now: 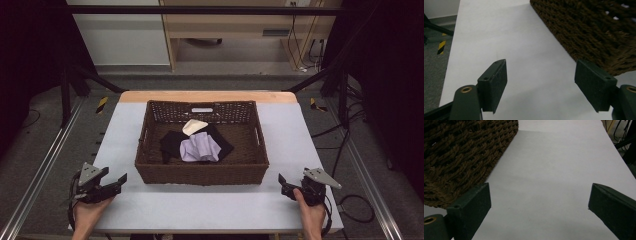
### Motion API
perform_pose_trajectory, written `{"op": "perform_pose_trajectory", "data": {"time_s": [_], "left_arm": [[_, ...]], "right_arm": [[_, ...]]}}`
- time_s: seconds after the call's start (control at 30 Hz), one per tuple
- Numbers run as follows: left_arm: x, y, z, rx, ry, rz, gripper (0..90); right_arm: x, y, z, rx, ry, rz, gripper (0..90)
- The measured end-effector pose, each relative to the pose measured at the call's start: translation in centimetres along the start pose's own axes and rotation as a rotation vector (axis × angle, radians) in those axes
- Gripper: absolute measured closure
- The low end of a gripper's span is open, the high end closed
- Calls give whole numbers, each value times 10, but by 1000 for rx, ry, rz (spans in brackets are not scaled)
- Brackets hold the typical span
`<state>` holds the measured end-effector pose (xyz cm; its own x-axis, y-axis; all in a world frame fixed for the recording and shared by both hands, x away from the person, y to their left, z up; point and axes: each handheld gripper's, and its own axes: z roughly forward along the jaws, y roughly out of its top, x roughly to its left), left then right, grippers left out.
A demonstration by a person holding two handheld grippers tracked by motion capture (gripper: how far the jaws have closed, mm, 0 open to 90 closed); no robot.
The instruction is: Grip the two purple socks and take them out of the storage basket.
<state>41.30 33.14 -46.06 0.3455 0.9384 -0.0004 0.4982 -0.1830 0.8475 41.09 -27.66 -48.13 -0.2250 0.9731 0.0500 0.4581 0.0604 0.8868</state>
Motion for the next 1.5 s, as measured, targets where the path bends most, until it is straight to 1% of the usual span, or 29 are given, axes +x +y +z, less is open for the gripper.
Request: {"op": "perform_pose_trajectory", "data": {"time_s": [0.07, 0.13, 0.2, 0.27, 0.47, 0.5, 0.57, 0.6, 0.63, 0.67, 0.7, 0.73, 0.83, 0.87, 0.93, 1.03, 1.1, 1.2, 1.33, 1.4, 1.43, 1.5], "left_arm": [[-2, 0, -1, -9, 0, -2, 258], [-6, 1, -4, -30, 0, 9, 255], [-9, 2, -6, -46, 0, 17, 253], [-11, 2, -7, -54, -2, 17, 250], [-14, 7, -12, -85, 1, 14, 248], [-15, 8, -13, -89, 9, 11, 247], [-15, 10, -14, -98, 5, 9, 248], [-15, 10, -14, -98, 5, 9, 248], [-15, 11, -16, -110, 8, 5, 248], [-16, 14, -17, -120, 0, -3, 248], [-16, 14, -17, -120, 0, -3, 247], [-17, 16, -19, -128, -7, -15, 246], [-19, 18, -21, -133, -10, -11, 245], [-21, 19, -24, -140, -14, -3, 245], [-22, 20, -26, -157, -16, -1, 245], [-22, 23, -28, -160, -19, -1, 242], [-23, 26, -31, -168, -17, -5, 241], [-24, 30, -35, -181, -20, -8, 240], [-26, 36, -36, -193, -18, -6, 240], [-31, 44, -36, -199, -31, 8, 240], [-31, 44, -36, -199, -31, 8, 240], [-36, 51, -37, -209, -43, 19, 240]], "right_arm": [[0, 0, 0, -5, 0, 0, 48], [0, -1, -1, -16, 7, 8, 46], [-1, -2, 0, -17, 0, 11, 45], [-2, -2, 0, -13, -2, 20, 45], [-1, -3, 0, -11, -1, 20, 44], [-1, -3, 0, -10, -3, 20, 43], [-1, -3, 0, -12, -4, 22, 42], [-1, -3, 0, -13, -6, 19, 42], [-1, -3, 0, -13, -6, 19, 42], [-1, -3, 0, -1, -5, 16, 42], [-1, -3, 0, -1, -5, 16, 42], [0, -3, 1, 0, -7, 11, 42], [1, -3, 1, 0, -10, 9, 42], [1, -3, 0, -2, -15, 1, 41], [1, -3, 1, -2, -18, -1, 40], [1, -3, 1, 5, -15, -1, 39], [1, -3, 2, 14, -11, 1, 40], [2, -3, 1, 5, -14, 1, 40], [1, -3, 2, 13, -13, -6, 40], [2, -2, 3, 23, -13, -1, 42], [1, -3, 3, 21, -14, -1, 42], [1, -2, 3, 20, -11, 4, 42]]}}
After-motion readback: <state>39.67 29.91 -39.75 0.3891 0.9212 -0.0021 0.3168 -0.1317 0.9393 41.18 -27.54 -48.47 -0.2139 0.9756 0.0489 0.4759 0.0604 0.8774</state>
